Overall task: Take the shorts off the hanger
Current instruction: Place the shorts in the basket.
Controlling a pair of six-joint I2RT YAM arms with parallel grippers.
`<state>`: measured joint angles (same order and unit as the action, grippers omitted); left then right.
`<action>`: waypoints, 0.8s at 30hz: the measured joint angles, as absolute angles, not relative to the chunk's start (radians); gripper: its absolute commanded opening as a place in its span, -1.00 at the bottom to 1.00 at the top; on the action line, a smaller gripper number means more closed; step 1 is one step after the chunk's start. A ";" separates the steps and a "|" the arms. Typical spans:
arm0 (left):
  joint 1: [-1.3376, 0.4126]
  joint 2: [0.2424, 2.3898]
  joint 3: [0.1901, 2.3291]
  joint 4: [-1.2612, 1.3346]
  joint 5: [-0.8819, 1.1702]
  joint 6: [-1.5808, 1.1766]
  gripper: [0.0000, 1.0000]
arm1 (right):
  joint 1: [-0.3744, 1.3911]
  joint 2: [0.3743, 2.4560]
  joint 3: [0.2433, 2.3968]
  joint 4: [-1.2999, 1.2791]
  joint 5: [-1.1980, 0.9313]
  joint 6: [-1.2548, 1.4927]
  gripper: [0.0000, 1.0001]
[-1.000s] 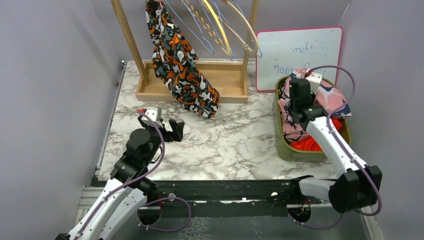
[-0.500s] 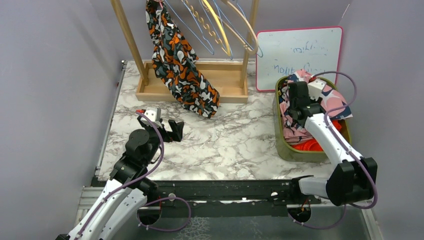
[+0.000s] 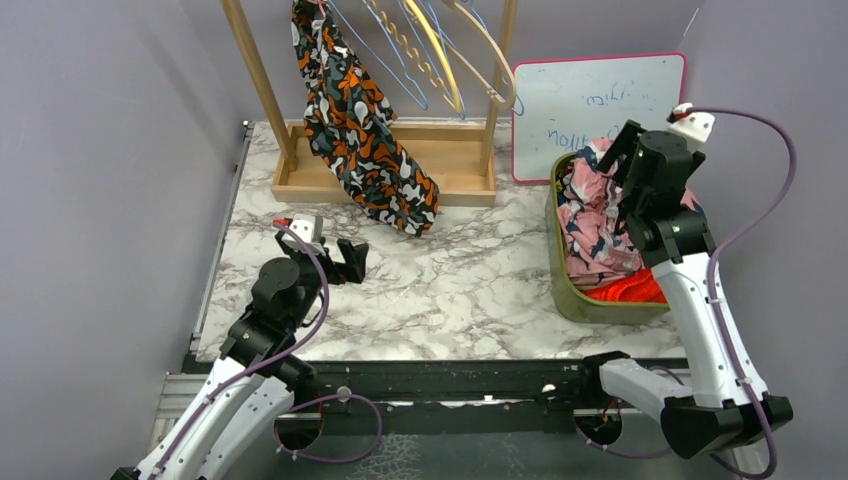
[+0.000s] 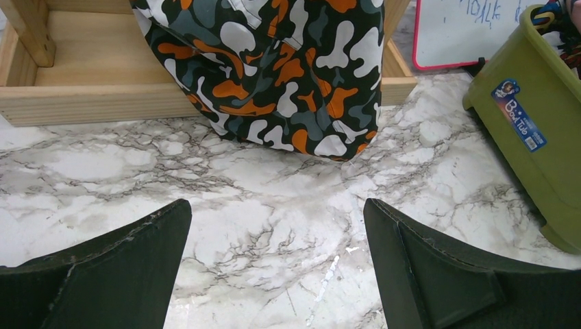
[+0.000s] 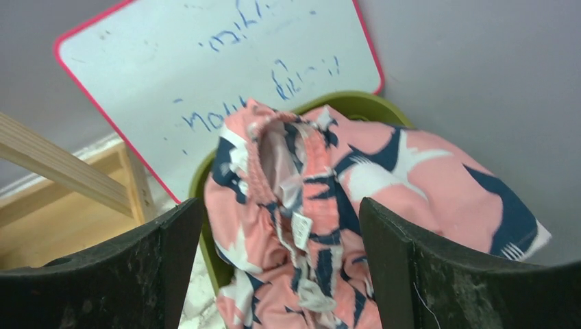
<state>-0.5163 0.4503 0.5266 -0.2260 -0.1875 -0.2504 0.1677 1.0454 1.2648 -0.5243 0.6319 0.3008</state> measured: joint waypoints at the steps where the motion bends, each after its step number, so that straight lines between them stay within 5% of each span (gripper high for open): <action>1: -0.516 0.452 0.527 -0.226 -0.187 -0.250 0.98 | 0.167 1.058 1.280 -0.510 0.625 0.290 0.63; 13: -0.516 0.455 0.527 -0.226 -0.188 -0.250 0.98 | 0.124 1.412 1.255 -0.393 0.569 0.298 0.36; 18: -0.516 0.455 0.527 -0.226 -0.191 -0.250 0.98 | 0.092 1.524 1.168 -0.422 0.517 0.344 0.49; 24: -0.516 0.463 0.527 -0.226 -0.202 -0.250 0.98 | 0.092 1.398 1.187 -0.453 0.398 0.321 0.67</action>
